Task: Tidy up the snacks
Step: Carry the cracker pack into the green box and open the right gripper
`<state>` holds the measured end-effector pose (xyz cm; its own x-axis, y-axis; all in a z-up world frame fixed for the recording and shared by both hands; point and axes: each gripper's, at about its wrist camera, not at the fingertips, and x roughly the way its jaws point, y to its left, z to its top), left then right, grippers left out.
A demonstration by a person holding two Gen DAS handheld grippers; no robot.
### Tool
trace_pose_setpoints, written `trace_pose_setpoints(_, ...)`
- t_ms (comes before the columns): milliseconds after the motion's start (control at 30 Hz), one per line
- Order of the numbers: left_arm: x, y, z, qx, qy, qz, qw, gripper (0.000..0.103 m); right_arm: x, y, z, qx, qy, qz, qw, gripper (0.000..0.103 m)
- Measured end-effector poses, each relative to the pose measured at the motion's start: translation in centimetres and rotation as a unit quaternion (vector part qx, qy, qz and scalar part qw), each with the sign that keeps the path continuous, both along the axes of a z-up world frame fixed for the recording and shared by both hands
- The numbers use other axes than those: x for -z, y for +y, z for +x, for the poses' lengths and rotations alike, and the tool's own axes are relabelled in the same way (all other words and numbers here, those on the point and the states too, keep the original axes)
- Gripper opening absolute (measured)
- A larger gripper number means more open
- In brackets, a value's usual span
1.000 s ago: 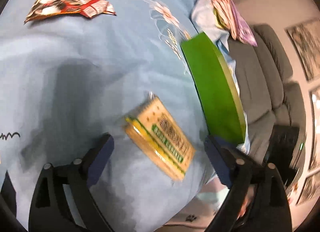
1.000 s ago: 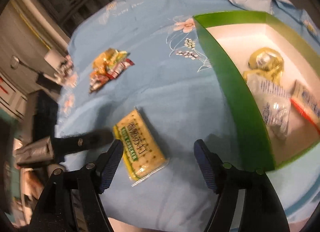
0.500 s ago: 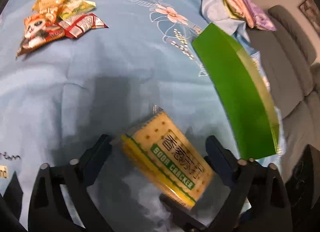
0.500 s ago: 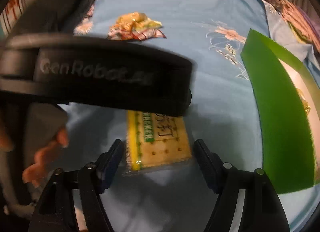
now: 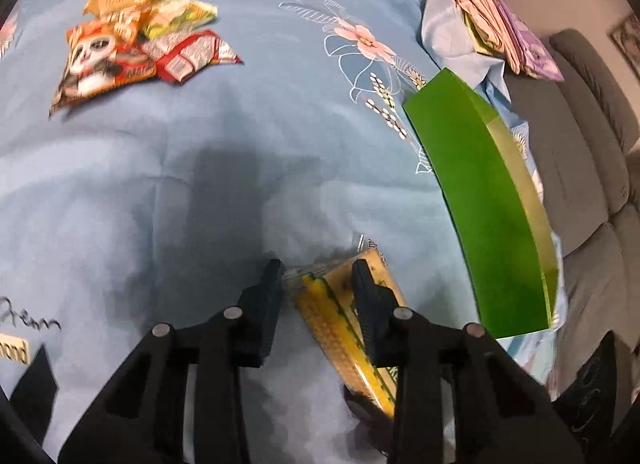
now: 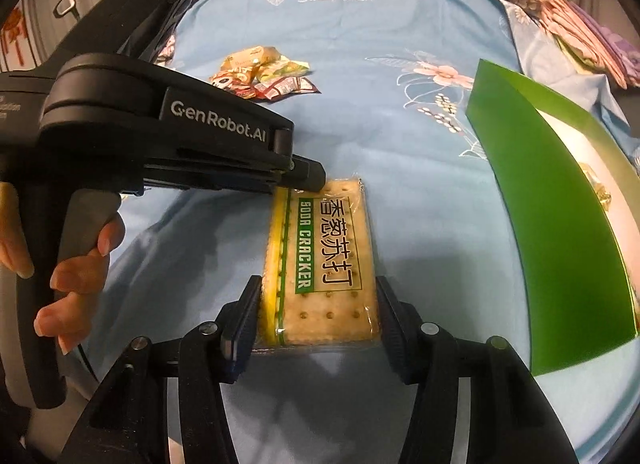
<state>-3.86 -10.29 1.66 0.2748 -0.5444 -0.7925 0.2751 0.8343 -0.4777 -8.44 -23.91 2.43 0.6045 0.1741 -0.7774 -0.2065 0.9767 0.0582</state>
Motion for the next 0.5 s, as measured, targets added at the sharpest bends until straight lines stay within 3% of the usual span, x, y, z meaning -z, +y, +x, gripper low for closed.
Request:
trace_pose_setpoints(133, 0.0, 0.6, -0.1, 0.001, 0.024, -0.030, 0.9993, 0.035, -0.5, -1.1, -0.2, 0.010, -0.003, 0.035, 0.999, 0.056)
trace_pose_setpoints(267, 0.0, 0.9, -0.3, 0.002, 0.046, -0.055, 0.9974, 0.048, -1.2, -1.9, -0.1, 0.022, -0.013, 0.078, 0.997, 0.056)
trace_pose_setpoints(500, 0.0, 0.8, -0.7, -0.008, 0.045, -0.062, 0.9970, 0.040, -0.5, 0.0, 0.0, 0.004, -0.013, 0.095, 0.995, 0.056)
